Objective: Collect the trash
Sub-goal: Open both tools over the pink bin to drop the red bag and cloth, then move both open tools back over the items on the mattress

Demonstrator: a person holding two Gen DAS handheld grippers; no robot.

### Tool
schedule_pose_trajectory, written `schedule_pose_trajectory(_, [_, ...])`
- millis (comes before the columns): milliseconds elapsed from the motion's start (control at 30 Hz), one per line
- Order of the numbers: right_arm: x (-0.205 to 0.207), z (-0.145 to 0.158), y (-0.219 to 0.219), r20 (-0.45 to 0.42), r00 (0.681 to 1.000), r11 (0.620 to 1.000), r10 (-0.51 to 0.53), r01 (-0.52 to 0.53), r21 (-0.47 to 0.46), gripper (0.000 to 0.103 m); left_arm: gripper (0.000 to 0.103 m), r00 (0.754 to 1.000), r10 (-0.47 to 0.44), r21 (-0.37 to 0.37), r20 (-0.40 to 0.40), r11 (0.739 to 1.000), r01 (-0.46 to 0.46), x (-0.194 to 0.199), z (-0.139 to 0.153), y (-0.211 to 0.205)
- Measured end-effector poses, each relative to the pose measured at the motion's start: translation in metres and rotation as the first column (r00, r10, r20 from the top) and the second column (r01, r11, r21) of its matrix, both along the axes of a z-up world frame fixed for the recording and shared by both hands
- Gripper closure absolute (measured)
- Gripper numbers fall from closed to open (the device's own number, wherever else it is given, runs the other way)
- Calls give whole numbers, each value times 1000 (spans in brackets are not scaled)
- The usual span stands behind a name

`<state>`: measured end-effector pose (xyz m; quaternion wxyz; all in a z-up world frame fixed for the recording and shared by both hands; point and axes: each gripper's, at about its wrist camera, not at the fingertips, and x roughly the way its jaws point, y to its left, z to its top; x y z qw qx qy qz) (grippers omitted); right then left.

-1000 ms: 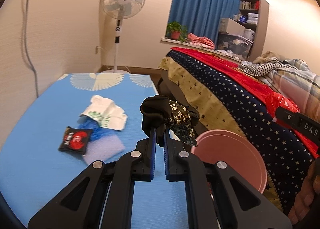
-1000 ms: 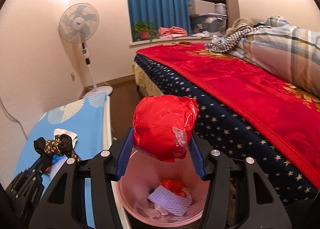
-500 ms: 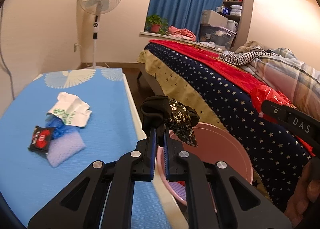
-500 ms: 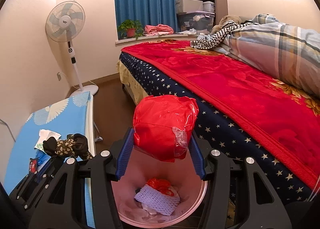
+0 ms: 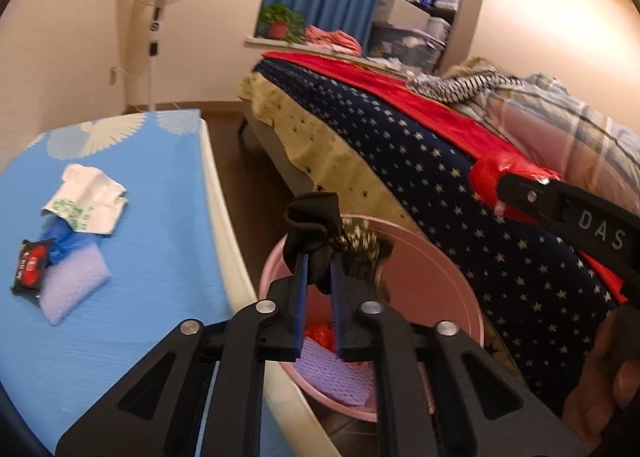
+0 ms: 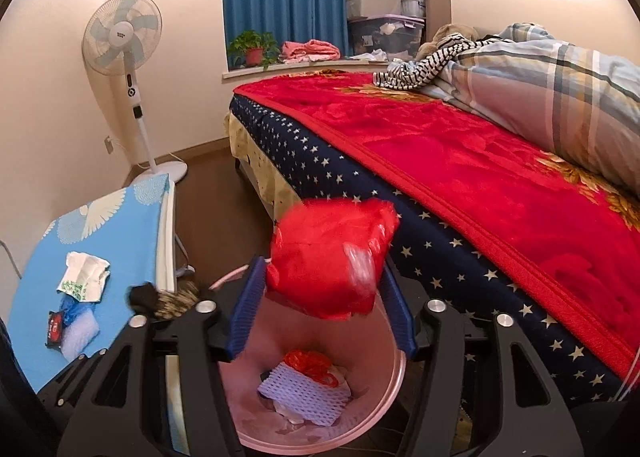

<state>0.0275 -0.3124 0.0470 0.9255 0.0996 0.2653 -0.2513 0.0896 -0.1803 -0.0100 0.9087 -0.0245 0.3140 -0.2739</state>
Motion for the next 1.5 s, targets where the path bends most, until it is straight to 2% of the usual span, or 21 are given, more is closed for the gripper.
schedule_pose_trajectory(67, [-2, 0, -3, 1, 1000, 1000, -15, 15, 0, 35, 79, 1000, -2, 6, -5, 1000, 2, -1, -3, -1])
schedule_pose_trajectory(433, [-5, 3, 9, 29, 999, 1000, 26, -26, 16, 35, 79, 999, 49, 9, 13, 999, -49, -5, 4, 23])
schedule_pose_trajectory(733, [8, 0, 39, 67, 987, 988, 143, -146, 43, 37, 79, 983, 184, 15, 27, 983, -185, 2, 6, 75])
schedule_pose_trajectory(967, [29, -9, 69, 104, 958, 957, 269, -278, 85, 56, 79, 942, 334, 32, 43, 942, -335, 11, 2, 121])
schedule_pose_trajectory(1133, [45, -19, 86, 118, 938, 931, 327, -341, 127, 60, 79, 892, 449, 73, 47, 889, -451, 23, -6, 156])
schedule_pose_trajectory(1267, [60, -30, 96, 134, 923, 908, 360, -380, 174, 62, 79, 862, 506, 133, 36, 852, -506, 36, -19, 178])
schedule_pose_trajectory(1333, [67, -38, 101, 132, 916, 896, 380, -400, 195, 65, 78, 856, 516, 150, 27, 845, -514, 42, -24, 185])
schedule_pose_trajectory(1400, [76, -46, 108, 127, 907, 882, 400, -419, 215, 65, 68, 856, 517, 167, 18, 843, -512, 47, -28, 188])
schedule_pose_trajectory(1500, [90, -59, 118, 122, 891, 855, 437, -454, 252, 67, 65, 859, 512, 169, 6, 846, -506, 53, -31, 188])
